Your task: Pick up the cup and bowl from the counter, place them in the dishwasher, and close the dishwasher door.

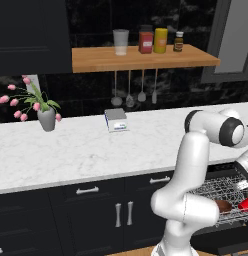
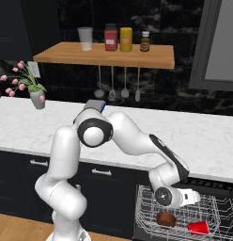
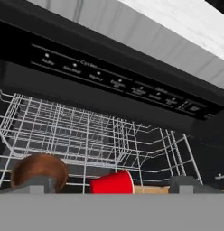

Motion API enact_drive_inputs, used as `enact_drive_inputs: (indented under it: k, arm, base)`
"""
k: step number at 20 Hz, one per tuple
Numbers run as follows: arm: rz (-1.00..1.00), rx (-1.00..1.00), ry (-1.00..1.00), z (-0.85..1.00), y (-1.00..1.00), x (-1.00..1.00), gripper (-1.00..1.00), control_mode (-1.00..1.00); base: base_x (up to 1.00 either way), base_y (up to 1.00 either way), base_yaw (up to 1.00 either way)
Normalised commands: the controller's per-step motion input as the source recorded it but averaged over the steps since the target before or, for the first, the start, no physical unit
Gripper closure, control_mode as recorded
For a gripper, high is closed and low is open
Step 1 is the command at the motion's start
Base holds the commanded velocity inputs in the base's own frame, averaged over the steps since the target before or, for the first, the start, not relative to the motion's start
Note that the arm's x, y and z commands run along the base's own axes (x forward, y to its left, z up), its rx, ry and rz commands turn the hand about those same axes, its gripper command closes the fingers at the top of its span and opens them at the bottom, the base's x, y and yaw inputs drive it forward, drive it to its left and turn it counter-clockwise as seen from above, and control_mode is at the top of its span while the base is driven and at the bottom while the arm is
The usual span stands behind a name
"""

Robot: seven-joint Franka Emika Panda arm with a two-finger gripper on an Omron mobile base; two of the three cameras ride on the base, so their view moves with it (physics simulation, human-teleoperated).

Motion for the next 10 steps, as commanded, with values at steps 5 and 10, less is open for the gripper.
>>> enact_drive_inputs:
  k: [5, 10]
  arm:
    - [-0.06, 0.18, -0.06, 0.20, -0.18, -0.01, -1.00, -1.00]
    - [0.00, 0.15, -0.04, 0.07, -0.20, -0.19, -1.00, -1.00]
  base:
    - [0.00, 0.00, 0.00]
    - [0.00, 0.00, 0.00]
